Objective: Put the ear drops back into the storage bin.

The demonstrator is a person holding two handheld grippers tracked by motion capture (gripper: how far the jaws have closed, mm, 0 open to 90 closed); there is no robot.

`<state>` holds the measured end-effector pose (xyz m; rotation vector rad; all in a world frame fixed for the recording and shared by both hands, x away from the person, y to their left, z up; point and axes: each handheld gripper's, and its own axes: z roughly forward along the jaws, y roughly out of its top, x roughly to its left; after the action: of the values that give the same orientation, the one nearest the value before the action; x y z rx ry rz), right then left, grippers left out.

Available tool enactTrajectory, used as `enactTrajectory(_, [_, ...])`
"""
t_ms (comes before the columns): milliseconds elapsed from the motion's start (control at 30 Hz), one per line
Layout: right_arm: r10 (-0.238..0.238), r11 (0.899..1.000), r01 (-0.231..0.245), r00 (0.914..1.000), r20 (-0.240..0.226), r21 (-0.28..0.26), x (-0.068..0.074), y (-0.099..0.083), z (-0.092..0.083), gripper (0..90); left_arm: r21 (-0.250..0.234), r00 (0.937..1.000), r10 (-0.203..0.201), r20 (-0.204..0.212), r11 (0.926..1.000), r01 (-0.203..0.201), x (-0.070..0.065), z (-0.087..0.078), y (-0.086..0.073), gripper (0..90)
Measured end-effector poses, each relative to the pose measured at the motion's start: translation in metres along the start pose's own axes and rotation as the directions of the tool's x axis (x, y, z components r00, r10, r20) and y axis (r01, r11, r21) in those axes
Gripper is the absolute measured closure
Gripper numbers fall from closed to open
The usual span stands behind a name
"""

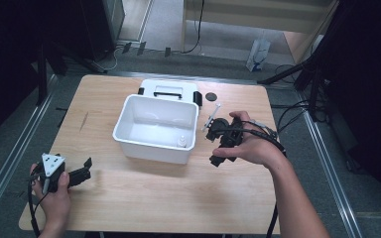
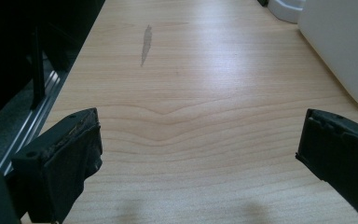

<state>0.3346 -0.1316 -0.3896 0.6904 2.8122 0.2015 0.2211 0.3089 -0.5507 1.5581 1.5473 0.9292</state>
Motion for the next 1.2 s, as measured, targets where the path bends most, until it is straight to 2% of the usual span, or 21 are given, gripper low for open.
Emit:
enactTrajectory(133, [0.03,0.999,-0.03,0.9995,-0.003,-0.015,0.0,-0.018,0.009,0.0,-0.005,0.9999,0.011,-0.001,0.9999,-0.011,-0.001,0.0,0.0,0.4])
enactTrajectory(267, [0.049,0.998,-0.049,0.9987,0.011,-0.036,0.001,-0.038,0.015,0.0,-0.007,1.0,0.01,-0.001,0.9999,-0.01,-0.001,-0.001,0.0,0.5])
enactTrajectory(333, [0.075,0.996,-0.074,0.9969,0.025,-0.06,0.001,-0.048,0.017,0.0,-0.006,1.0,0.009,0.0,0.9999,-0.009,0.0,-0.001,0.0,0.4])
enactTrajectory(467, [0.145,0.984,-0.141,0.9888,0.033,-0.109,0.002,-0.066,0.025,0.0,-0.004,0.9999,0.011,-0.001,0.9999,-0.011,-0.001,0.0,0.0,0.5])
enactTrajectory(600, [0.199,0.968,-0.19,0.9791,0.04,-0.166,0.007,-0.083,0.037,0.0,-0.002,0.9999,0.016,0.001,0.9999,-0.016,-0.002,0.0,0.0,0.4])
enactTrajectory(733, [0.259,0.946,-0.245,0.965,0.041,-0.213,0.012,-0.099,0.047,0.0,-0.007,0.9999,0.016,0.002,0.9999,-0.016,-0.002,0.0,0.0,0.5])
enactTrajectory(833, [0.287,0.929,-0.268,0.9569,0.042,-0.256,0.014,-0.112,0.053,0.0,-0.004,0.9998,0.021,0.002,0.9998,-0.021,-0.002,0.0,0.0,0.5])
enactTrajectory(967, [0.338,0.898,-0.313,0.9407,0.03,-0.308,0.018,-0.131,0.062,0.0,-0.005,0.9997,0.023,0.0,0.9997,-0.023,-0.002,0.0,0.0,0.5])
enactTrajectory(1033, [0.366,0.883,-0.334,0.9301,0.035,-0.33,0.021,-0.14,0.067,0.0,-0.006,0.9997,0.024,-0.003,0.9997,-0.024,-0.002,0.0,0.0,0.5])
enactTrajectory(1167, [0.422,0.843,-0.377,0.9057,0.037,-0.383,0.026,-0.16,0.075,0.0,-0.005,0.9997,0.025,-0.003,0.9997,-0.025,-0.002,-0.001,0.0,0.5])
enactTrajectory(1200, [0.432,0.836,-0.382,0.9011,0.041,-0.394,0.027,-0.165,0.078,0.0,-0.007,0.9997,0.025,-0.004,0.9997,-0.025,-0.002,-0.001,0.0,0.4])
